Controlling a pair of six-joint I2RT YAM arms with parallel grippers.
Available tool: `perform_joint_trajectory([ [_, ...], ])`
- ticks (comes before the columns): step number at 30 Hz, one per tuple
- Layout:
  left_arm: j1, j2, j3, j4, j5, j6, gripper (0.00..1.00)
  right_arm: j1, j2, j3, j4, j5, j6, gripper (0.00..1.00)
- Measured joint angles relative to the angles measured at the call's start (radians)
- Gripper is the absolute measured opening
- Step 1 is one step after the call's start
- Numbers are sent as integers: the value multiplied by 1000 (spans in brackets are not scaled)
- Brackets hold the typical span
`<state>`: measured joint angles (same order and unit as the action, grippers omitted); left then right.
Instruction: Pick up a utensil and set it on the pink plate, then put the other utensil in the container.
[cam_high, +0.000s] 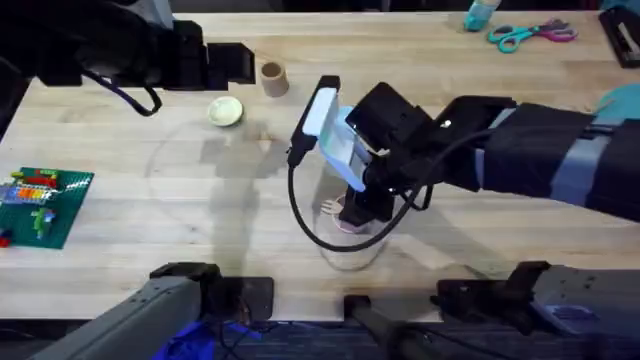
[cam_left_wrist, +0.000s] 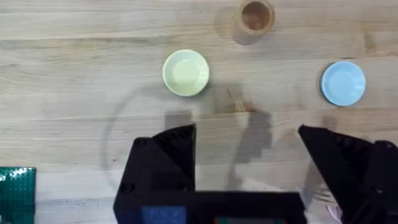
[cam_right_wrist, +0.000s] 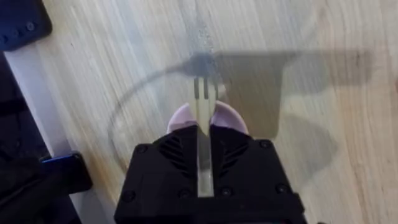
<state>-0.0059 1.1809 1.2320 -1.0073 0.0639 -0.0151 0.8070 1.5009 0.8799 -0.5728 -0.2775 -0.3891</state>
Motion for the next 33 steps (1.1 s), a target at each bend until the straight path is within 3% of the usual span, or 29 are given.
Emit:
perform_joint_trajectory([
  [4, 0, 0, 0, 0, 0, 0, 993, 0, -2, 1, -4, 1, 0, 132],
  [9, 0, 0, 0, 0, 0, 0, 993, 0, -39, 16, -4, 49, 0, 231],
  [14, 0, 0, 0, 0, 0, 0, 993, 0, -66, 27, -3, 113, 0, 257],
  [18, 0, 0, 0, 0, 0, 0, 993, 0, -66, 27, -4, 153, 0, 426],
  [25, 0, 0, 0, 0, 0, 0, 994, 0, -66, 27, -3, 243, 1, 553],
  [27, 0, 0, 0, 0, 0, 0, 994, 0, -66, 27, -3, 262, 7, 713],
  [29, 0, 0, 0, 0, 0, 0, 995, 0, -66, 27, -2, 275, 15, 961],
  [33, 0, 0, 0, 0, 0, 0, 993, 0, -66, 32, -3, 289, 27, 995],
])
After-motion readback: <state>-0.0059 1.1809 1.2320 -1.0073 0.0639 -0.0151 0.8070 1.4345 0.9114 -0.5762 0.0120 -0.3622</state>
